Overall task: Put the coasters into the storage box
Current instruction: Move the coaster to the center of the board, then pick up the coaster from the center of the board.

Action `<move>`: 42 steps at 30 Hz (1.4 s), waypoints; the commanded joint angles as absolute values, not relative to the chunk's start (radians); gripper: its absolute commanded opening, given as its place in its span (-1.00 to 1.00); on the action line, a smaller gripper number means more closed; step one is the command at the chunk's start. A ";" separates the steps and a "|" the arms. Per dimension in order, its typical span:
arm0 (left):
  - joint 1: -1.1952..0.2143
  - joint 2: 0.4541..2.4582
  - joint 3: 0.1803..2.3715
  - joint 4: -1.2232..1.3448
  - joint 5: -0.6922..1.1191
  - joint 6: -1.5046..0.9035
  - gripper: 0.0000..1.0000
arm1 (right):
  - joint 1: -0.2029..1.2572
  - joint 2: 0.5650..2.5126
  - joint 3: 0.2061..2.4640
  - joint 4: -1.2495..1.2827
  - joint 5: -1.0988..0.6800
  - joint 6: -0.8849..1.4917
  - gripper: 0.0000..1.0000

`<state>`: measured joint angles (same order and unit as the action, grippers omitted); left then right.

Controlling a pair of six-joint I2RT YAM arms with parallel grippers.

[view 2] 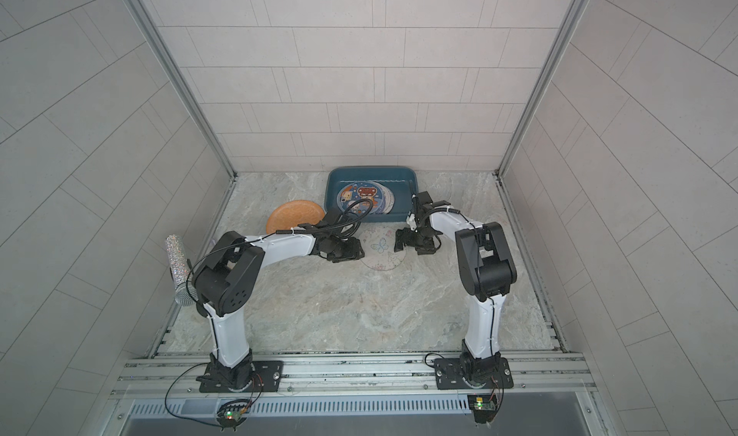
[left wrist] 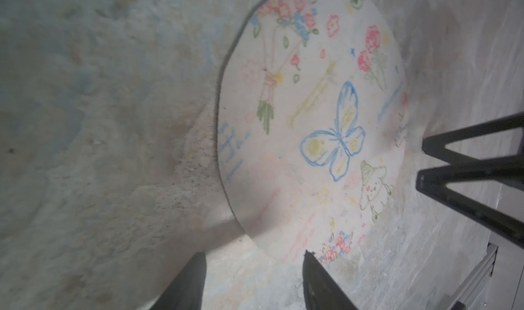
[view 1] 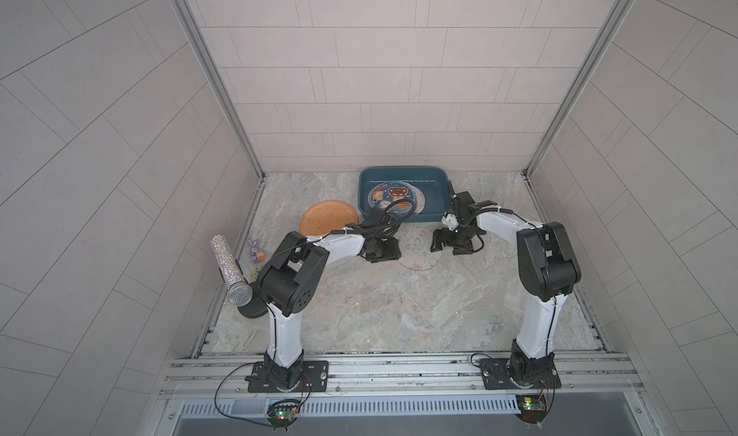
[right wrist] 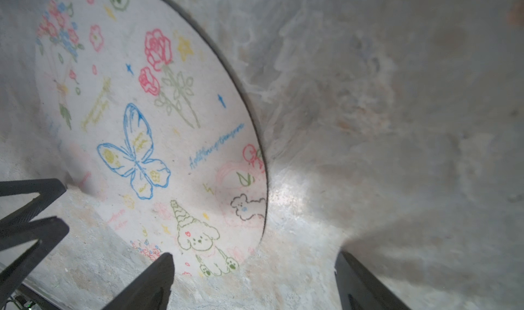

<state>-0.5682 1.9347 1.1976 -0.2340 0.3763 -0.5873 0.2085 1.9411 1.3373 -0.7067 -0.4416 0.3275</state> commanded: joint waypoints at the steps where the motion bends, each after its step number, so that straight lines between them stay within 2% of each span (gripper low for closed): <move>1: -0.570 1.965 1.236 -0.210 0.347 -0.594 0.12 | 0.210 1.977 1.323 -0.686 -0.441 0.304 0.77; 13: -0.573 2.025 1.256 -0.210 0.333 -0.594 0.10 | 0.256 2.017 1.321 -0.655 -0.460 0.308 0.60; 42: -0.587 2.054 1.262 -0.207 0.356 -0.589 0.06 | 0.287 2.056 1.300 -0.609 -0.493 0.356 -0.06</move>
